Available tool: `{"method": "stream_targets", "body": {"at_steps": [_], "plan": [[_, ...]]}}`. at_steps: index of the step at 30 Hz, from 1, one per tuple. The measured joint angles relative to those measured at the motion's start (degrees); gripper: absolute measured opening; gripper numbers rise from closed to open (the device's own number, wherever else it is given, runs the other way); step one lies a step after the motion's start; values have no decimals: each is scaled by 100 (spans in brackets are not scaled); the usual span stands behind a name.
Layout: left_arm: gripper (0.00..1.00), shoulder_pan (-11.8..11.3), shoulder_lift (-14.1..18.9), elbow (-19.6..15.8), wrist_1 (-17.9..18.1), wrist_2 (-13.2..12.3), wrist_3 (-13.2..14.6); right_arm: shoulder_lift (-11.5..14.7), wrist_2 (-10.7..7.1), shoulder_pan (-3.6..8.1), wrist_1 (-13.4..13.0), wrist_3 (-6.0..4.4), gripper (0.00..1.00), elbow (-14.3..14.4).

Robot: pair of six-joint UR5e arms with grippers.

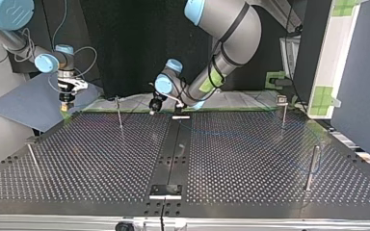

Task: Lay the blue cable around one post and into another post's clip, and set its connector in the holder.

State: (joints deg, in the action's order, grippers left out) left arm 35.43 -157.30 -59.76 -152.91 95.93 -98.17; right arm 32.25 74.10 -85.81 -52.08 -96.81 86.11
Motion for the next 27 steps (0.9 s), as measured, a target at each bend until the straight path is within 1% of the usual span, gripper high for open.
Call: {"method": "stream_targets", "body": {"at_steps": [9,11,15,17,23,27], "plan": [[0,-41,-1,17,-20,-3,0,-39,-5,-2,54,4,0,-185],[0,-48,0,23,-25,-6,0,-91,-7,-7,124,19,0,-272],[0,-54,-1,41,-39,-4,0,-183,-3,-10,288,88,0,-437],[0,-61,-3,52,-49,10,1,-199,-2,-10,329,103,0,-495],[0,-82,-1,80,-57,177,29,-218,-12,-11,403,115,0,-668],[0,-63,-3,103,-66,333,144,-228,-14,-17,385,122,0,-732]]}}
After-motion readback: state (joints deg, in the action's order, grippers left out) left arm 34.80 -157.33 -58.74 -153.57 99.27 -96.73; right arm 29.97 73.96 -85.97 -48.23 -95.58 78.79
